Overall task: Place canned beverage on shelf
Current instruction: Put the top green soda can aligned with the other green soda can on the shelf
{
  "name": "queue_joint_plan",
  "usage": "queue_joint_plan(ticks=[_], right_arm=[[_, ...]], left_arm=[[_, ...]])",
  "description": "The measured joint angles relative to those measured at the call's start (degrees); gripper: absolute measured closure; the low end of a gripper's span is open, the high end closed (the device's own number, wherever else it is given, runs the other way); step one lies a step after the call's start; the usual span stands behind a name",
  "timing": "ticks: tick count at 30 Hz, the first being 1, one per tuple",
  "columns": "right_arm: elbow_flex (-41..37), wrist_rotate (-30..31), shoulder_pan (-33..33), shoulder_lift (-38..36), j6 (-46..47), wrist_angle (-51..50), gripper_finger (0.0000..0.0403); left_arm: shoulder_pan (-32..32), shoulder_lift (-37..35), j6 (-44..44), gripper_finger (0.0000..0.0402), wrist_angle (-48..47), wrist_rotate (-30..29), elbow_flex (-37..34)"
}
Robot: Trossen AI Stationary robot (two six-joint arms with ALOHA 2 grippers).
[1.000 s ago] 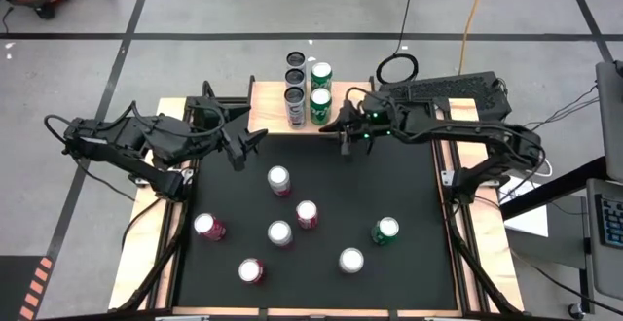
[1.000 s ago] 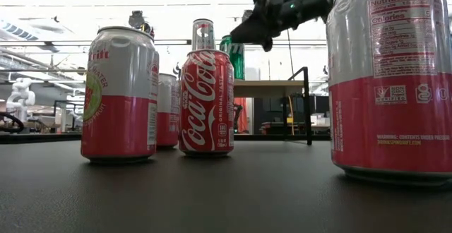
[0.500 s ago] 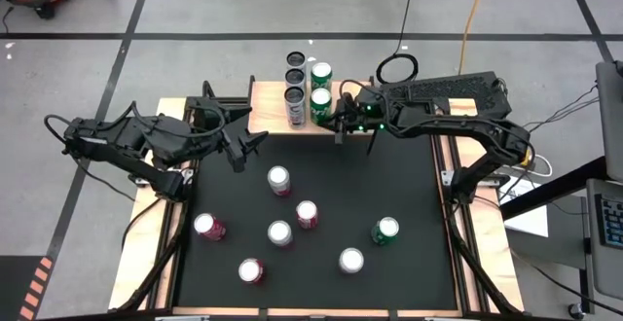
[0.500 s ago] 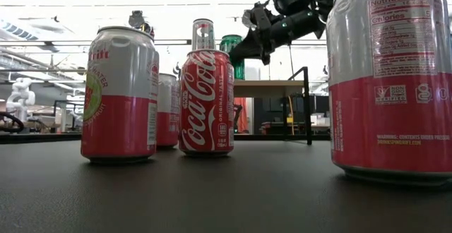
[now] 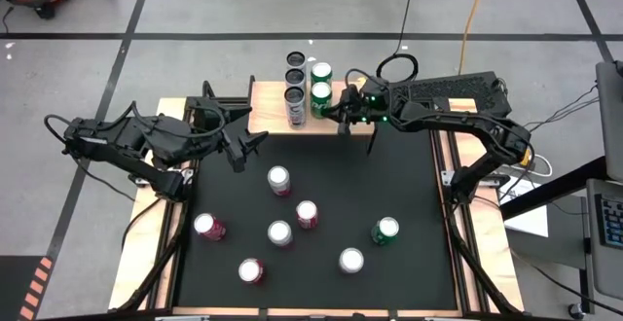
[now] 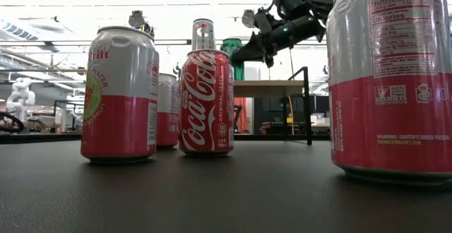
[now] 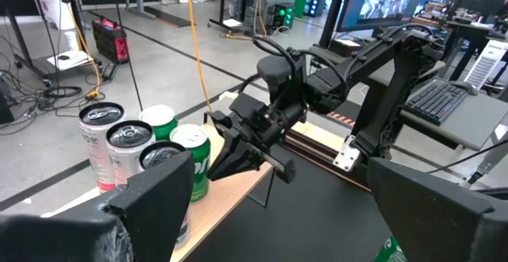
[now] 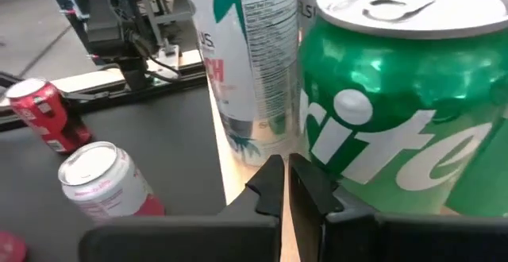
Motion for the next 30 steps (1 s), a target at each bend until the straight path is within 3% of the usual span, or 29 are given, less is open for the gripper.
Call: queue_joint_plan(ticks=[30], right_arm=[[0.0,0.24,-0.16,0.17,-0.25,1.33,0.0403]], left_arm=[[0.02,0.0,-0.34,0.0024,-0.18,-0.21,0.0]])
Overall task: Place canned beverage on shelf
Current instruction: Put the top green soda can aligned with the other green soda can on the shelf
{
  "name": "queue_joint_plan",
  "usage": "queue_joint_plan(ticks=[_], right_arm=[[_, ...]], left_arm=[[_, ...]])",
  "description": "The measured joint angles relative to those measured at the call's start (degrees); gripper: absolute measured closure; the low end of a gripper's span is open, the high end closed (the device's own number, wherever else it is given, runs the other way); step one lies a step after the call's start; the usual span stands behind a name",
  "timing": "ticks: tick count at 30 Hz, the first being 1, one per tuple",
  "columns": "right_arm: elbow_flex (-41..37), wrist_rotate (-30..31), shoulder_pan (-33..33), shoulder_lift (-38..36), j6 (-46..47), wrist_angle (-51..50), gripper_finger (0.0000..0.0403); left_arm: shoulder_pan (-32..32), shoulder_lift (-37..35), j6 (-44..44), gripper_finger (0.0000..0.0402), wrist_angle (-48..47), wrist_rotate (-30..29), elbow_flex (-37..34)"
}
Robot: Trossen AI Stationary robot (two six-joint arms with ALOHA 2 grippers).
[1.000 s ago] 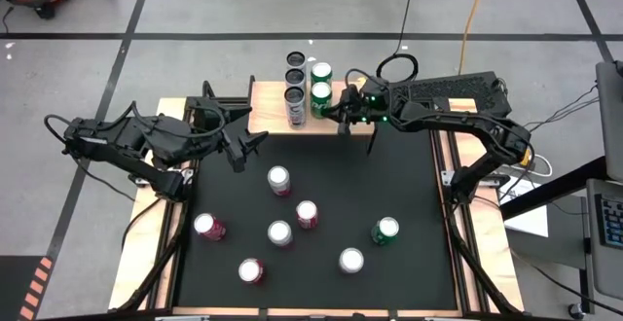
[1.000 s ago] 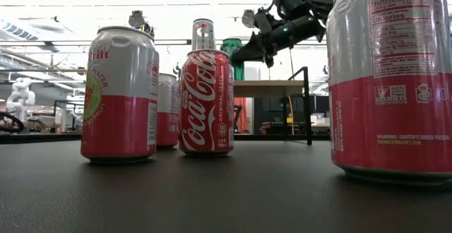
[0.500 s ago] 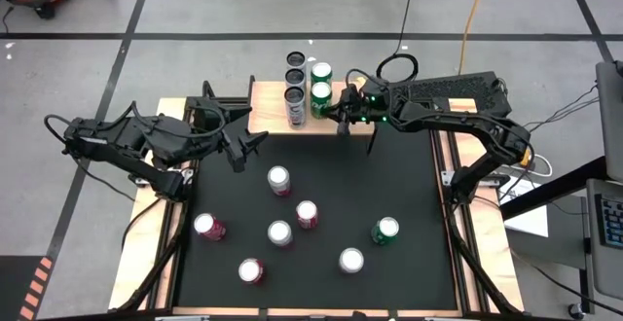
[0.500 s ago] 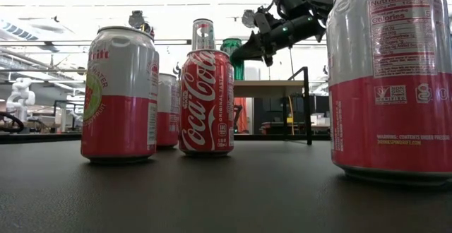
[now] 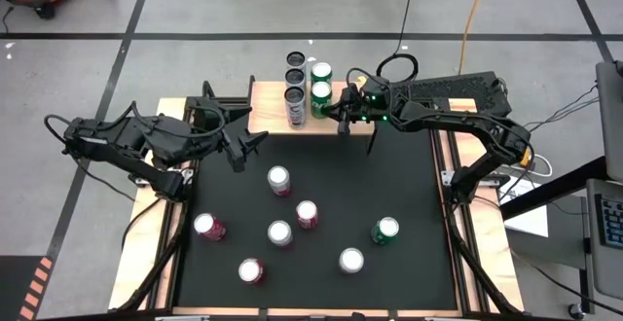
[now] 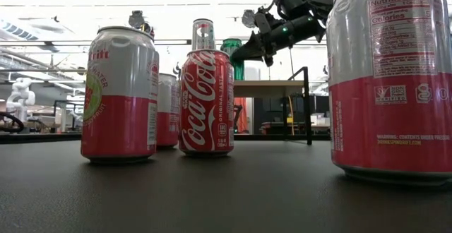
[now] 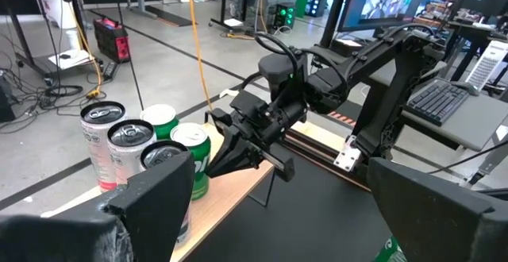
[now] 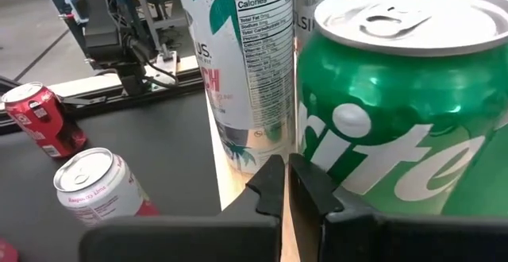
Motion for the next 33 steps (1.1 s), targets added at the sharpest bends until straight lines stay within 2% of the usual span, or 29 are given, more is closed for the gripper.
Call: queue_joint_plan(ticks=[33], right_arm=[[0.0,1.81,0.38,0.0,-0.49,0.37,0.0403]], left_arm=[[0.0,0.0,0.01,0.0024,-0.04,-0.03,0.0]])
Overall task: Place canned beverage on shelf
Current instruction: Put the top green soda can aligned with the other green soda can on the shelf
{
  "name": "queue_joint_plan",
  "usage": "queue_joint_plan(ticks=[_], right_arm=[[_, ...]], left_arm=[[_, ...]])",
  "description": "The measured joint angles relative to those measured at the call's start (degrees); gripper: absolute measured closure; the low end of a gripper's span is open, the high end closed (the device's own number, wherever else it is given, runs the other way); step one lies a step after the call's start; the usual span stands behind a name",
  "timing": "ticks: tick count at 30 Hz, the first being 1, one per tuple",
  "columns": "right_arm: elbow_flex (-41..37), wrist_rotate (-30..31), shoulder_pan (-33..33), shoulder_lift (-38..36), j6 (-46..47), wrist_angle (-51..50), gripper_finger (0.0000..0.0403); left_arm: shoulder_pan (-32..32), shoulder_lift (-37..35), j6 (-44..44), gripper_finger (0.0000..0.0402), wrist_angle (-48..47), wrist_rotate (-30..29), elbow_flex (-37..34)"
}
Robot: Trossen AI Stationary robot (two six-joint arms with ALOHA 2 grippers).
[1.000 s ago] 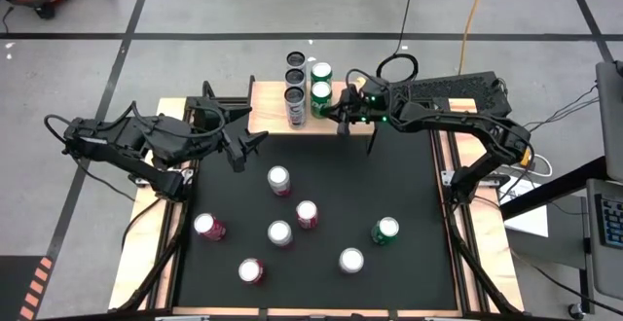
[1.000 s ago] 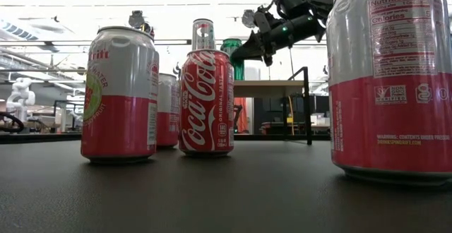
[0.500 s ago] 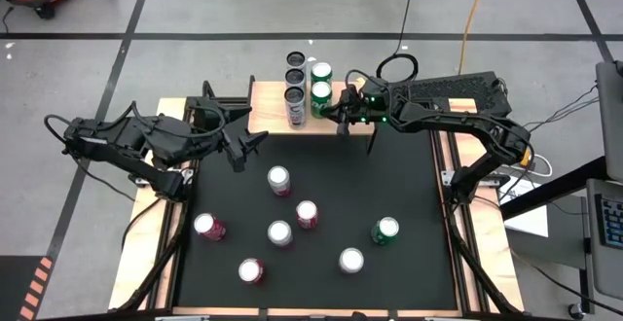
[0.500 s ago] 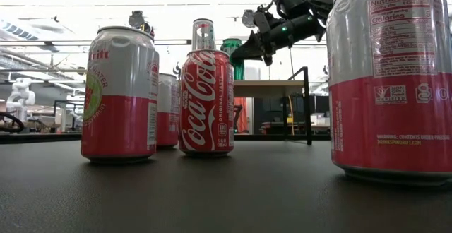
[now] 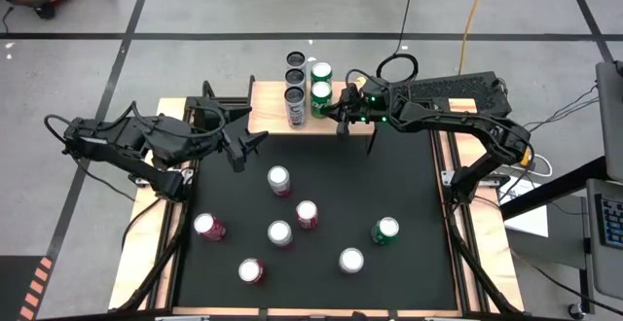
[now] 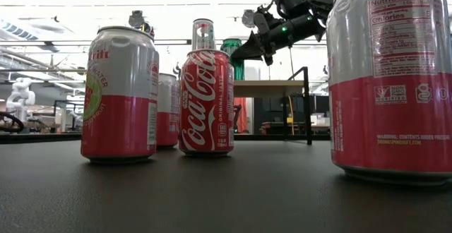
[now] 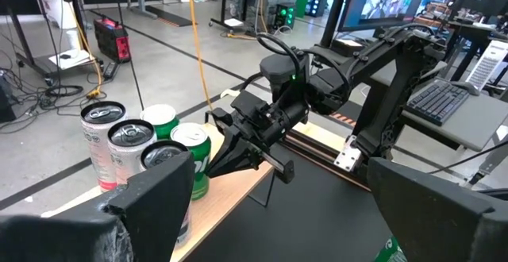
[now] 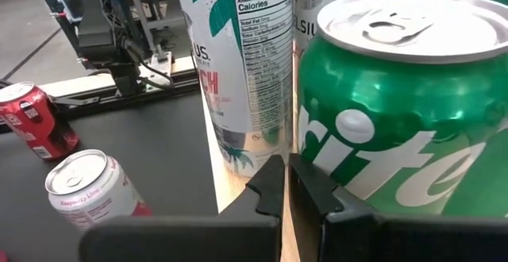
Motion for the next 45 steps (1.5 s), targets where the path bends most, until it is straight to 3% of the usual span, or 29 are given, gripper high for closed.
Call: queue_joint_plan(ticks=[38,45], right_arm=[[-0.02,1.27,0.31,4.26,3.23,5.46,0.0403],[-0.02,-4.15,0.31,2.33,6.31,3.82,0.0403]], left_arm=[[0.04,0.0,-0.09,0.0024,-0.16,-0.02,0.0],[0.04,0.0,-0.07,0.0024,-0.16,-0.02,0.0]])
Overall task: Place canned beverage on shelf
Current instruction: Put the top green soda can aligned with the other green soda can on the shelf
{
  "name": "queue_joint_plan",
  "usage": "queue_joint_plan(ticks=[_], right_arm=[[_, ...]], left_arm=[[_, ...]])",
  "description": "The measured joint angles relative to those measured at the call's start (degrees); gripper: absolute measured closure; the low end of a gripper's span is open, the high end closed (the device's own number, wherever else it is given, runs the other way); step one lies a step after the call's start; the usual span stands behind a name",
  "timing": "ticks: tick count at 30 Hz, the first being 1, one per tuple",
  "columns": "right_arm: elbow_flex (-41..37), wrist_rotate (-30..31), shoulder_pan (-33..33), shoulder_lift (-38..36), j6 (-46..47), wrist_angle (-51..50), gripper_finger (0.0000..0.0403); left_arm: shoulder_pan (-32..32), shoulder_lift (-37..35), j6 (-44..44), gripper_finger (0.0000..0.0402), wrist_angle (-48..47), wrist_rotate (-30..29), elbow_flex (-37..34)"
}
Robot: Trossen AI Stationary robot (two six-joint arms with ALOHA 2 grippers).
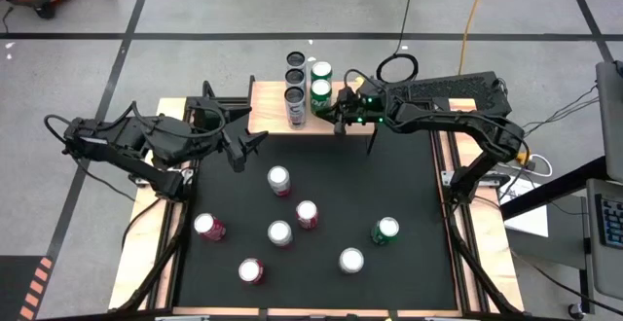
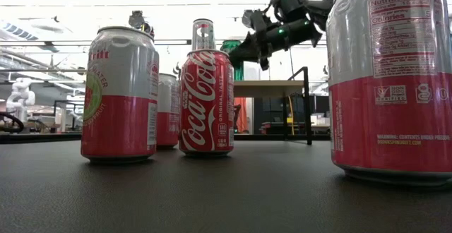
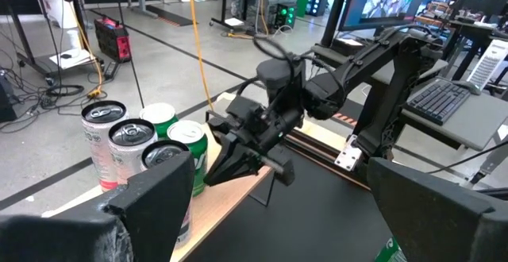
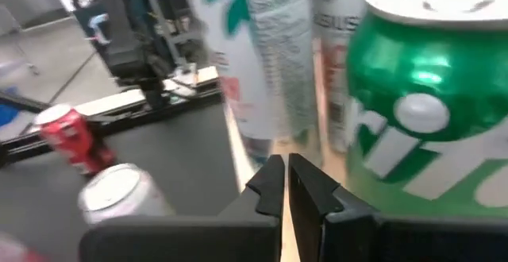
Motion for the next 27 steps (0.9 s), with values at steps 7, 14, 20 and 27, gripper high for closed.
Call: queue_joint_plan(ticks=[7,14,20,27], right_arm=[[0.02,-0.65,1.21,-9.94,-0.9,-12.1,0.0403],[0.04,-0.51,5.42,-23.94,0.45,-25.67,0.0403],[0.07,3.08,13.04,-33.75,4.88,-37.22,0.0403],[0.07,16.3,17.97,-34.3,11.74,-39.58,0.0403]], left_arm=[[0.0,0.0,0.04,0.0024,-0.02,0.0,0.0],[0.0,0.0,0.04,0.0024,-0.86,0.0,0.0],[0.0,0.34,0.04,0.0024,-1.85,1.54,0.0],[0.0,2.05,-0.11,0.0024,-1.97,4.22,0.0]])
